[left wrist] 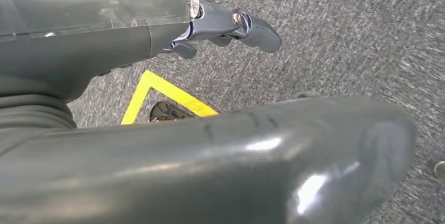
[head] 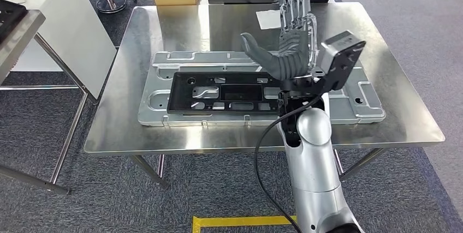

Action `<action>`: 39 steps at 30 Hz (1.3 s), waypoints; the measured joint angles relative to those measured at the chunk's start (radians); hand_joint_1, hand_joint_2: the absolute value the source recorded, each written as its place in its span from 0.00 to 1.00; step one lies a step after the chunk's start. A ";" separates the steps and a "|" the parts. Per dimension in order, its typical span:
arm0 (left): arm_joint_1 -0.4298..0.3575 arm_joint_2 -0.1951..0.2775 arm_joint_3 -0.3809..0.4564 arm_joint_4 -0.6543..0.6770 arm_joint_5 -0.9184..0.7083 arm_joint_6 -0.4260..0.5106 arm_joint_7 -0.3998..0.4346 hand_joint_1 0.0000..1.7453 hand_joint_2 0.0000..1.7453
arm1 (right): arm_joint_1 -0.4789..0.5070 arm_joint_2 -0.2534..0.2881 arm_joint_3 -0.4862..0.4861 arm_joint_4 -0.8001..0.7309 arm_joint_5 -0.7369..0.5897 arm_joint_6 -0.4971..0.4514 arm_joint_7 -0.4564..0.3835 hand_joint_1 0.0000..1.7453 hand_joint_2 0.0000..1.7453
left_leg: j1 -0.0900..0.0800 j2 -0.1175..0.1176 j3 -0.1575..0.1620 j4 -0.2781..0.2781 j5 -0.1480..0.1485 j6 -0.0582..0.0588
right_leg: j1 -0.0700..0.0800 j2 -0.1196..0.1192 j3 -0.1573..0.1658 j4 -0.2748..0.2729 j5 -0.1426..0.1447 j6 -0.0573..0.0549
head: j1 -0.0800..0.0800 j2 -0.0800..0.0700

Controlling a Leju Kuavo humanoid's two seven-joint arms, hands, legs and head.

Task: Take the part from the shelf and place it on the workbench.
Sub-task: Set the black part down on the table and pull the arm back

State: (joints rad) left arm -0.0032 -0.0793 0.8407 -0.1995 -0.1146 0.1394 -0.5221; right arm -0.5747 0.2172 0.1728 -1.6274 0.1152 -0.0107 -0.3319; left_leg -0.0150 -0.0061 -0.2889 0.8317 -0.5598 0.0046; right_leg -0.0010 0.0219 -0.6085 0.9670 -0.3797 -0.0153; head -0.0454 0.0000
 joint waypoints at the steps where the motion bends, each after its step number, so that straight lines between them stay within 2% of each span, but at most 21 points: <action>1: -0.001 0.000 0.002 0.000 0.000 -0.001 0.000 0.00 0.00 | 0.006 -0.005 0.000 -0.020 -0.001 -0.001 -0.002 0.00 1.00 | 0.000 0.000 0.000 0.000 0.000 0.000 | 0.000 0.000 0.000 0.000 0.000 0.000 | 0.000 0.000; 6: -0.001 0.000 0.007 0.000 -0.007 -0.010 0.000 0.00 0.00 | 0.034 -0.028 0.000 -0.087 -0.009 -0.023 -0.025 0.00 1.00 | 0.000 0.000 0.003 0.000 0.000 0.000 | 0.001 -0.001 0.002 -0.001 0.000 0.000 | 0.000 0.000; 11: 0.001 -0.001 0.011 0.000 -0.020 -0.034 -0.003 0.00 0.00 | 0.156 -0.083 -0.018 -0.201 -0.036 -0.040 -0.080 0.00 1.00 | 0.000 -0.001 0.005 0.001 -0.001 0.000 | 0.000 -0.002 0.005 -0.002 0.000 0.000 | 0.000 0.000; 15: 0.002 -0.002 0.021 0.000 -0.019 -0.049 -0.013 0.00 0.00 | 0.295 -0.109 -0.048 -0.278 -0.029 -0.060 -0.108 0.00 0.00 | -0.002 -0.001 0.007 0.002 -0.003 0.003 | -0.003 -0.002 0.008 -0.003 0.000 0.001 | 0.000 0.000; 19: 0.005 -0.007 0.037 -0.001 -0.013 -0.059 -0.017 0.00 0.00 | 0.434 -0.123 -0.095 -0.312 -0.010 -0.095 -0.130 0.00 0.00 | -0.005 -0.001 0.008 0.008 -0.004 0.008 | -0.006 -0.002 0.012 -0.005 0.003 0.008 | 0.000 0.000; 22: 0.006 -0.016 0.050 -0.001 -0.011 -0.063 -0.019 0.00 0.00 | 0.526 -0.132 -0.158 -0.318 -0.018 -0.087 -0.152 0.00 0.00 | -0.001 0.000 0.009 0.002 0.012 0.019 | -0.007 -0.002 0.015 -0.012 0.012 0.023 | 0.000 0.000; 23: 0.005 -0.022 0.055 -0.001 -0.010 -0.060 -0.020 0.00 0.00 | 0.551 -0.136 -0.181 -0.319 -0.021 -0.080 -0.158 0.00 0.00 | 0.003 0.001 0.011 -0.004 0.021 0.023 | -0.006 -0.004 0.008 0.000 0.003 0.027 | 0.000 0.000; 24: 0.005 -0.027 0.059 -0.002 -0.010 -0.056 -0.021 0.00 0.00 | 0.573 -0.140 -0.201 -0.319 -0.024 -0.074 -0.163 0.00 0.00 | 0.007 0.003 0.012 -0.010 0.028 0.027 | -0.005 -0.005 -0.008 0.033 -0.017 0.031 | 0.000 0.000; 25: 0.005 -0.032 0.063 -0.002 -0.009 -0.049 -0.021 0.00 0.00 | 0.592 -0.144 -0.220 -0.318 -0.026 -0.069 -0.166 0.00 0.00 | 0.009 0.006 0.011 -0.010 0.031 0.030 | -0.007 -0.008 -0.036 0.091 -0.047 0.034 | 0.000 0.000; 27: 0.004 -0.041 0.071 -0.003 -0.008 -0.032 -0.021 0.00 0.00 | 0.620 -0.150 -0.259 -0.310 -0.028 -0.063 -0.167 0.00 0.00 | 0.010 0.008 0.004 0.001 0.027 0.033 | -0.013 -0.010 -0.108 0.237 -0.098 0.041 | 0.000 0.000; 28: 0.004 -0.046 0.075 -0.003 -0.007 -0.022 -0.021 0.00 0.00 | 0.630 -0.153 -0.279 -0.304 -0.025 -0.062 -0.167 0.00 0.00 | 0.010 0.006 0.001 0.008 0.022 0.033 | -0.016 -0.011 -0.132 0.281 -0.102 0.045 | 0.000 0.000; 29: 0.003 -0.050 0.079 -0.003 -0.007 -0.014 -0.021 0.00 0.00 | 0.636 -0.156 -0.298 -0.299 -0.019 -0.063 -0.168 0.00 0.00 | 0.011 0.003 0.000 0.016 0.016 0.031 | -0.019 -0.012 -0.137 0.290 -0.087 0.048 | 0.000 0.000; 30: 0.002 -0.055 0.083 -0.003 -0.006 -0.006 -0.020 0.00 0.00 | 0.639 -0.158 -0.316 -0.293 -0.011 -0.064 -0.170 0.00 0.00 | 0.013 -0.003 0.000 0.026 0.007 0.028 | -0.022 -0.012 -0.122 0.257 -0.055 0.051 | 0.000 0.000; 31: 0.001 -0.060 0.086 -0.003 -0.006 0.000 -0.019 0.00 0.00 | 0.641 -0.160 -0.330 -0.288 -0.001 -0.066 -0.171 0.00 0.00 | 0.016 -0.009 0.001 0.039 -0.004 0.024 | -0.026 -0.009 -0.093 0.197 -0.024 0.054 | 0.000 0.000; 33: -0.004 -0.071 0.089 -0.004 -0.007 0.011 -0.018 0.00 0.00 | 0.643 -0.164 -0.350 -0.279 0.015 -0.068 -0.173 0.00 0.00 | 0.020 -0.022 -0.007 0.065 -0.028 0.012 | -0.028 0.011 -0.039 0.107 0.001 0.054 | 0.000 0.000; 35: -0.011 -0.081 0.091 -0.004 -0.010 0.022 -0.018 0.00 0.00 | 0.651 -0.172 -0.367 -0.269 0.028 -0.074 -0.179 0.00 0.00 | 0.022 -0.036 -0.021 0.085 -0.043 -0.002 | -0.024 0.019 -0.027 0.092 -0.022 0.045 | 0.000 0.000; 36: -0.014 -0.087 0.092 -0.004 -0.011 0.030 -0.019 0.00 0.00 | 0.657 -0.177 -0.375 -0.266 0.035 -0.078 -0.182 0.00 0.00 | 0.023 -0.043 -0.025 0.091 -0.047 -0.009 | -0.023 0.012 -0.030 0.090 -0.030 0.039 | 0.000 0.000; 38: -0.017 -0.099 0.095 -0.004 -0.015 0.048 -0.021 0.00 0.00 | 0.665 -0.184 -0.384 -0.258 0.044 -0.086 -0.187 0.00 0.00 | 0.026 -0.038 -0.035 0.113 -0.064 -0.020 | -0.023 -0.005 -0.028 0.081 -0.042 0.024 | 0.000 0.000; 39: -0.018 -0.105 0.096 -0.005 -0.016 0.058 -0.022 0.00 0.00 | 0.670 -0.187 -0.386 -0.253 0.046 -0.088 -0.189 0.00 0.00 | 0.027 -0.030 -0.052 0.147 -0.085 -0.026 | -0.024 -0.013 -0.027 0.078 -0.043 0.018 | 0.000 0.000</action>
State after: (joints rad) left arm -0.0207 -0.1845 0.9364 -0.2042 -0.1309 0.1974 -0.5442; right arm 0.0954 0.0306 -0.2132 -1.8799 0.1613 -0.0989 -0.5212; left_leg 0.0119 -0.0356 -0.3406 0.9791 -0.6450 -0.0210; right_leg -0.0254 0.0092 -0.6358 1.0451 -0.4222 0.0030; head -0.0455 0.0000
